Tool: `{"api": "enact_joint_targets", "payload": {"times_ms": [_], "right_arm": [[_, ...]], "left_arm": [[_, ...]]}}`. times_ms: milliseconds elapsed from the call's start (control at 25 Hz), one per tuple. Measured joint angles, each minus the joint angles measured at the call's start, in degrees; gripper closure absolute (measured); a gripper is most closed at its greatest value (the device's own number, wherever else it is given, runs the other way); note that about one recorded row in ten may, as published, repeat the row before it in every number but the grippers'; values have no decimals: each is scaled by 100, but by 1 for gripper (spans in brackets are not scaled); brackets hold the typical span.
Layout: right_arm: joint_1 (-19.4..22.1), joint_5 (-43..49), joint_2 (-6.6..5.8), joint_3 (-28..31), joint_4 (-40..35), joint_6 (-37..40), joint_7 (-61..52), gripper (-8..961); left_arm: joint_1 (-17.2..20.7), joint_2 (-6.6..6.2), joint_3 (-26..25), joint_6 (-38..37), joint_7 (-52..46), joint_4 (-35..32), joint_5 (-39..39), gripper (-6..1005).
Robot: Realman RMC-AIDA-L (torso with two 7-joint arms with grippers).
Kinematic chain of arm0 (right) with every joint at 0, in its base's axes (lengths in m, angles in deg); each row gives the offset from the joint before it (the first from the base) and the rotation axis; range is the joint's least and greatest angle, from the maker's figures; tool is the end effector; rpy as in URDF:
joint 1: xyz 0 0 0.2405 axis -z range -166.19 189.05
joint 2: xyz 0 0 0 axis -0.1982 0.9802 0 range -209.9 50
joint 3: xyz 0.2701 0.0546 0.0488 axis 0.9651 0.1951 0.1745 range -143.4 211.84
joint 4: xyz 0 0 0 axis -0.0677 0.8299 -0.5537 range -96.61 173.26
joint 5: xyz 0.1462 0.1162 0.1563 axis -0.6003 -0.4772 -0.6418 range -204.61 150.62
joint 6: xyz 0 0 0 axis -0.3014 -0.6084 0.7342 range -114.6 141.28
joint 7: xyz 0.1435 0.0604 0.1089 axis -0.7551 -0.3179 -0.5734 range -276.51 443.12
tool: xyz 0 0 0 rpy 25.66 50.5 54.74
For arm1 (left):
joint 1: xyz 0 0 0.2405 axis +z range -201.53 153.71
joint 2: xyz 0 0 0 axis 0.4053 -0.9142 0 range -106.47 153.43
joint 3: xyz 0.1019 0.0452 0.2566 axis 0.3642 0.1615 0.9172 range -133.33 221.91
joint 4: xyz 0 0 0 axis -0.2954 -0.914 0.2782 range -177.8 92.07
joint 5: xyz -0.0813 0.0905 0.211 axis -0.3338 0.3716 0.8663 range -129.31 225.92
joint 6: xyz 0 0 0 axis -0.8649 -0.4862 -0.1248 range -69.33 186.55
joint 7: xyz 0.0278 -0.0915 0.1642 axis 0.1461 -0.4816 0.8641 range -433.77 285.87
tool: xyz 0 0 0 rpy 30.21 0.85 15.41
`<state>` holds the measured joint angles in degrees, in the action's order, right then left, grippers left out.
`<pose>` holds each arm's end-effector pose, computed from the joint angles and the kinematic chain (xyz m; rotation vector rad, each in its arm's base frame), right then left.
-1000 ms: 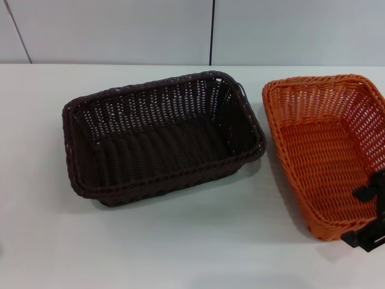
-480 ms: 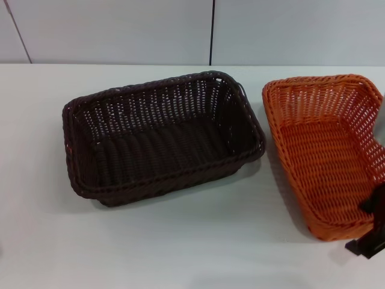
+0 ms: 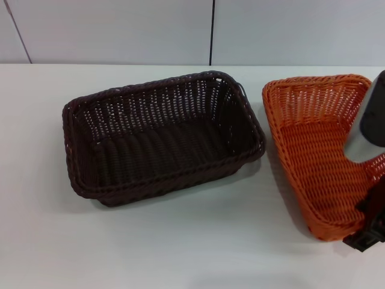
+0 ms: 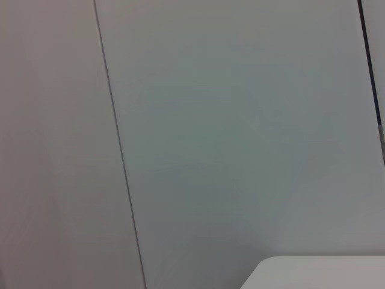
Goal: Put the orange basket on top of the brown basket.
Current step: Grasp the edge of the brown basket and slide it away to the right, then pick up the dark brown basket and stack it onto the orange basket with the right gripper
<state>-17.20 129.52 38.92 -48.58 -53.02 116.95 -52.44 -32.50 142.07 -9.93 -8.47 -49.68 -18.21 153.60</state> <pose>0.2207 0.3602 -0.0158 -2.6603 0.6234 -0.8330 -0.4574 0.3121 0.0084 -1.0965 -0.6091 -0.2623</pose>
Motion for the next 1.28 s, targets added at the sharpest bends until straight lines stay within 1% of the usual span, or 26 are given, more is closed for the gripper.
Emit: {"api": "enact_joint_targets", "payload": {"times_ms": [280, 400, 560, 760, 920, 1000, 1040, 1080, 1120, 1200, 1280], "right_arm": [[16, 1, 12, -619, -277, -80, -168, 315], [17, 1, 18, -774, -346, -84, -293, 419], [19, 16, 21, -827, -440, -93, -430, 558], [71, 16, 26, -846, -603, -176, -621, 770], [112, 0, 31, -851, -872, -246, -831, 784], [147, -5, 31, -844, -1235, -275, -1030, 790], [147, -5, 31, -844, -1235, -275, -1030, 791], [171, -5, 28, -816, -1487, -295, -1132, 792], [171, -5, 28, -816, -1487, -295, -1132, 794], [183, 14, 24, -797, -1902, -298, -1263, 797], [181, 24, 21, -797, -2006, -291, -1294, 798]], "left_arm": [[22, -3, 0, 1, -8, -56, 3, 172], [24, -3, 2, 1, -9, -100, 25, 172], [44, -4, 9, 1, -10, -129, 30, 172], [60, -5, 12, -1, -10, -154, 34, 172], [60, -7, 18, -16, -17, -154, 35, 172], [60, -9, 18, -16, -18, -154, 35, 172], [60, -9, 18, -16, -18, -154, 35, 172], [59, -12, 17, -15, -18, -154, 35, 172], [59, -15, 18, -20, -19, -154, 35, 172], [59, -18, 18, -20, -19, -154, 35, 172], [56, -22, 18, -17, -20, -154, 35, 172]]}}
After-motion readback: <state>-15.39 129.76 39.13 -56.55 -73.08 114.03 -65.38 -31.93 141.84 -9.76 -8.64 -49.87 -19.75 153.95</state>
